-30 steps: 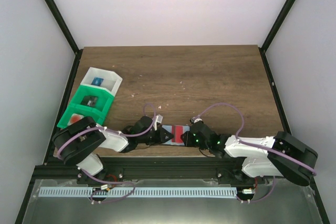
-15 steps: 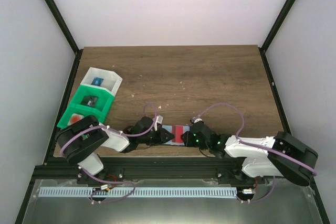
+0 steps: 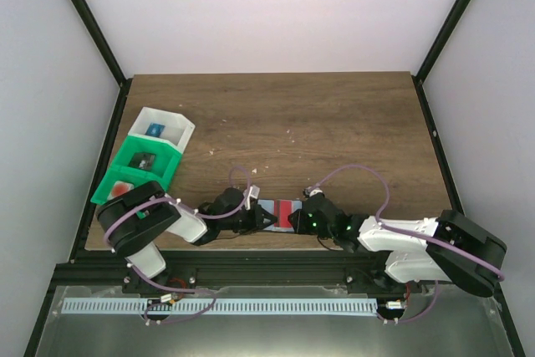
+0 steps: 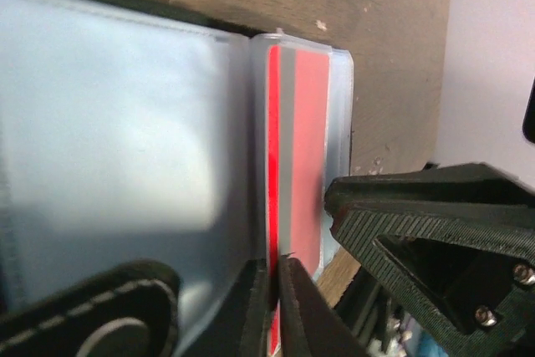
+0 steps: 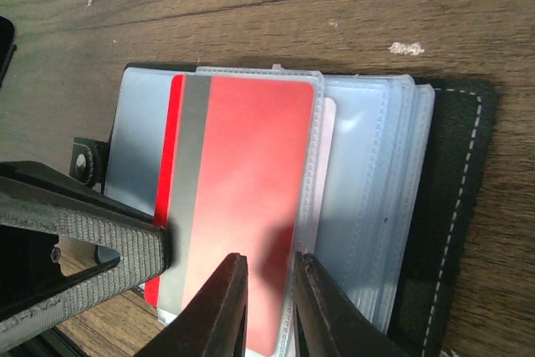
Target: Take the credit cards out of the card holder
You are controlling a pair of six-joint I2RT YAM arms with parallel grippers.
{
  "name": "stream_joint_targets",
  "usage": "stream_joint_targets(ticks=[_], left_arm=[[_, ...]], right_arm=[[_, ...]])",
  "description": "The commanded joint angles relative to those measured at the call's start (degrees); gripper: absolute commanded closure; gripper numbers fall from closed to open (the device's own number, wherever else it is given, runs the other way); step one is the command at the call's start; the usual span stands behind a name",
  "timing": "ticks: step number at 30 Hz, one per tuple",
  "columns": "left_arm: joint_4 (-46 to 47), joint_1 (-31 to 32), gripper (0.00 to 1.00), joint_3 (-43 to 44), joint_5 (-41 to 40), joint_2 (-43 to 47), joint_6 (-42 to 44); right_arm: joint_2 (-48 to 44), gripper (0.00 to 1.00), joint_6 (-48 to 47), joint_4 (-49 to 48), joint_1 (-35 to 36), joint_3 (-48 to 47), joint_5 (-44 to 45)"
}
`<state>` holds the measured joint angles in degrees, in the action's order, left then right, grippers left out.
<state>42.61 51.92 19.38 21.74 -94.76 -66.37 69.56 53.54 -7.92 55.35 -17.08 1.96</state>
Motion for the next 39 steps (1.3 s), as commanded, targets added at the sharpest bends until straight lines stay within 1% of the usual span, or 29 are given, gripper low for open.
stream_joint_targets(ticks=[1,3,10,12,13,14,15,19,23,30,34,37,39], left_arm=[[7.6,-0.7,0.99,-2.8,1.6,-1.3,-2.5],[8.5,-1.0,1.0,-3.6,1.7,-1.0,-2.7],[6.2,-1.1,1.0,-4.4,1.3,0.8,-1.7],[5.2,-1.2,0.91,-4.5,0.9,1.2,-1.2],[4.9,-1.2,0.91,-4.5,1.0,1.4,-0.9],[4.8,-1.3,0.98,-4.4,1.1,1.4,-0.6],[4.8,-1.3,1.0,-4.5,1.2,1.4,-0.5],[6.1,-1.3,1.0,-4.6,1.6,1.3,-0.6],[4.3,-1.5,1.0,-4.5,1.2,1.9,-0.3],[0.4,-2.6,1.0,-7.6,-0.8,7.4,-1.2],[-7.3,-3.1,1.0,-8.0,-3.1,13.1,-1.1],[-15.5,-3.8,1.0,-7.9,-5.4,18.8,-0.8],[-22.3,-3.9,1.0,-7.2,-8.8,24.1,0.0]], right_arm=[[-0.2,0.82,0.4,1.9,-0.2,1.0,1.1],[-0.1,0.82,0.5,1.9,-0.2,1.1,1.2],[1.2,0.82,0.8,2.2,-0.2,1.2,1.6],[1.2,0.83,0.8,2.1,-0.2,1.2,1.6],[1.2,0.83,0.8,2.1,-0.2,1.2,1.6],[1.1,0.83,0.8,2.0,-0.2,1.3,1.6],[1.1,0.82,0.7,2.0,-0.2,1.3,1.6],[0.9,0.82,0.7,2.1,-0.3,1.3,1.6],[0.6,0.83,0.8,2.4,-0.2,1.3,1.7],[0.5,0.83,0.6,2.4,-0.3,1.2,1.8],[0.6,0.83,0.1,3.2,-0.2,0.4,1.9],[-0.4,0.83,-0.7,5.0,-0.2,-0.4,2.5],[-2.1,0.83,-1.5,6.7,-0.3,-1.2,3.3]])
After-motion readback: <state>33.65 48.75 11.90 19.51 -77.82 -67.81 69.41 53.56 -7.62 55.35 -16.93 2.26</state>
